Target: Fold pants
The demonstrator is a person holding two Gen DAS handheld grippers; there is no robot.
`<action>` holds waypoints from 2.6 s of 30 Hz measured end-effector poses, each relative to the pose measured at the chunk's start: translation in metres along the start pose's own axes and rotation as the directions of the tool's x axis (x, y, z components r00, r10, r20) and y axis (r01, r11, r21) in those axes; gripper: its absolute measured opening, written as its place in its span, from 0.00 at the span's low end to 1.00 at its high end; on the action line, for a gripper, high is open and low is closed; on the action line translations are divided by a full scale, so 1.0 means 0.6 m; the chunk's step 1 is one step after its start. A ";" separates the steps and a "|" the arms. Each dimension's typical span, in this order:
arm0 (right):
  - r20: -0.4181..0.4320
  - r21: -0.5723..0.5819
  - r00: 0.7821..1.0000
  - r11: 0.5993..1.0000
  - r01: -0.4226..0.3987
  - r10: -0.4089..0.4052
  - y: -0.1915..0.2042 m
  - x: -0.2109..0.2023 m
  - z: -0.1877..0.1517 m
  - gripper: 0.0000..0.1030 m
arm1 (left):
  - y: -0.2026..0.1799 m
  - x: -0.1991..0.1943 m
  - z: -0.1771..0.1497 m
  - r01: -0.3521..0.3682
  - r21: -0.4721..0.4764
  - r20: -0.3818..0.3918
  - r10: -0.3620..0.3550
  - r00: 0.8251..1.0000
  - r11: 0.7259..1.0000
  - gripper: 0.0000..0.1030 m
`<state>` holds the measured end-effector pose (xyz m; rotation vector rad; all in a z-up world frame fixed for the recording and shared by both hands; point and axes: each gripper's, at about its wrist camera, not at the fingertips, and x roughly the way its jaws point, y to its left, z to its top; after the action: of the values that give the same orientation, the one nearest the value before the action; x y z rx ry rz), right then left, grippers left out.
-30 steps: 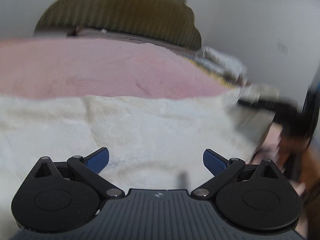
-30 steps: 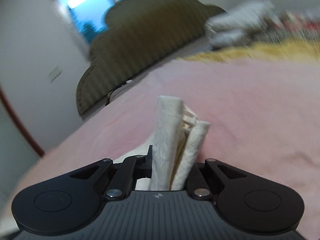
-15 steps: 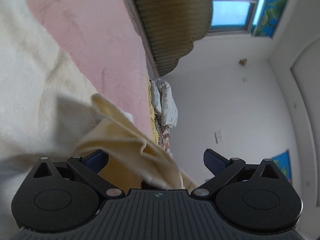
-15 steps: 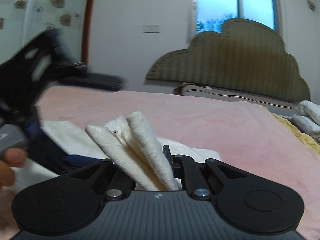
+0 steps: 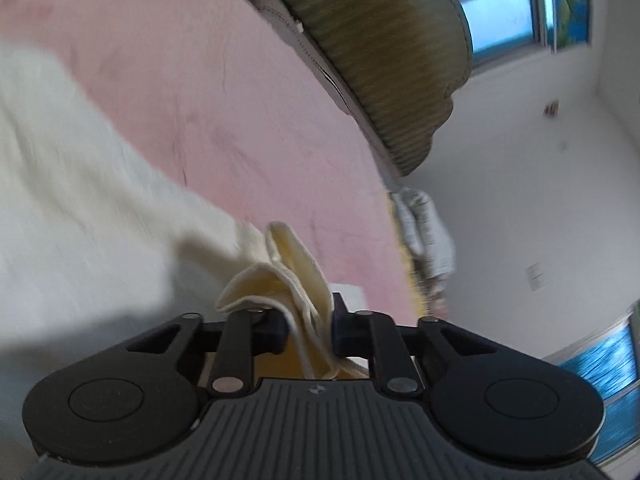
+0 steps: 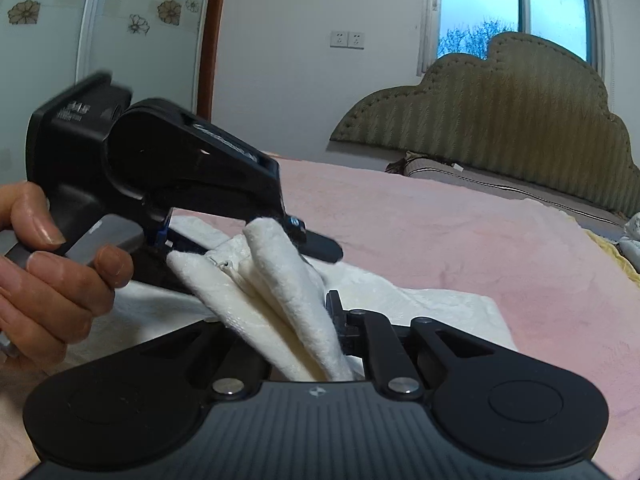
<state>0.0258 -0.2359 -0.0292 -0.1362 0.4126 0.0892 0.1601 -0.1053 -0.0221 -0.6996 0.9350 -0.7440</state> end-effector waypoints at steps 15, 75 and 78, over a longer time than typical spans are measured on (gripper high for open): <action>-0.044 -0.202 0.994 0.973 -0.110 0.103 0.124 0.064 0.004 0.08 | -0.005 -0.065 -0.002 -0.384 0.390 0.187 0.336 0.923 0.837 0.15; -0.188 0.119 0.982 0.993 0.008 0.014 -0.035 0.049 -0.042 1.00 | -0.028 -0.057 -0.101 -0.619 0.536 0.353 0.513 0.782 0.575 0.98; -0.187 0.116 0.982 0.993 0.010 0.012 -0.035 0.046 -0.043 1.00 | -0.030 -0.058 -0.100 -0.623 0.533 0.354 0.518 0.779 0.572 0.99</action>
<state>0.0433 -0.2586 -0.0616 -0.0290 0.6053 0.0528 0.0889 -0.0994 -0.0176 0.1673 0.6349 -0.3501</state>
